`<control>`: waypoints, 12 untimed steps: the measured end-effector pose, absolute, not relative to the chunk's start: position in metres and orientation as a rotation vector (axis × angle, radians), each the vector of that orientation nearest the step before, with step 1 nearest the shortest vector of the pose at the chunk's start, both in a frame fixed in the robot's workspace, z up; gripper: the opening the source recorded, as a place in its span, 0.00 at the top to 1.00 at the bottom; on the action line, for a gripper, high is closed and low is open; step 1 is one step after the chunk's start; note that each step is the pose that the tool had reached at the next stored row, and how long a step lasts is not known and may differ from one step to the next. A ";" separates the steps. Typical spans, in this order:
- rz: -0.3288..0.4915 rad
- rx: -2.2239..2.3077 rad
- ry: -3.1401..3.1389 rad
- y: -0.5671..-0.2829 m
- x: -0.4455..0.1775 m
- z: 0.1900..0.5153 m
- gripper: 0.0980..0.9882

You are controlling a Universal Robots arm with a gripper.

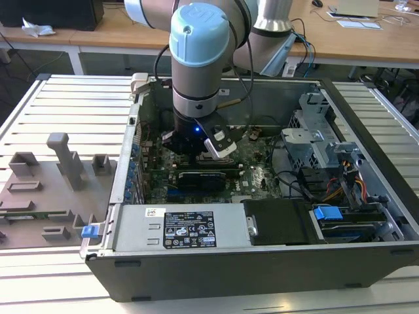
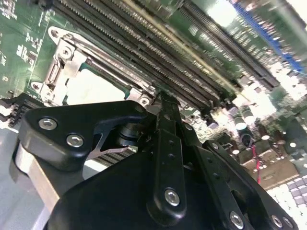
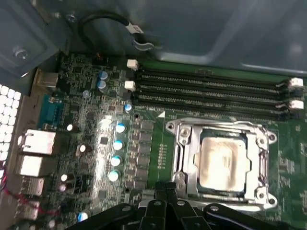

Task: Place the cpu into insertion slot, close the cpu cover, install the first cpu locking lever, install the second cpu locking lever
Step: 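Install the second cpu locking lever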

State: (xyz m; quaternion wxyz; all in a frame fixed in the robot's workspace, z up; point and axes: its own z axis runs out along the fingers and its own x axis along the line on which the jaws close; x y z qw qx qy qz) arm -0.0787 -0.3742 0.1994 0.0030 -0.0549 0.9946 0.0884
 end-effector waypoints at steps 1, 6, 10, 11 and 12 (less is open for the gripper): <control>0.277 -0.178 3.119 -0.373 -0.079 0.199 0.99; 0.283 -0.195 3.117 -0.373 -0.079 0.198 0.99; 0.290 -0.200 3.113 -0.379 -0.080 0.198 0.99; 0.290 -0.200 3.112 -0.379 -0.080 0.199 0.99; 0.290 -0.200 3.111 -0.379 -0.080 0.200 0.99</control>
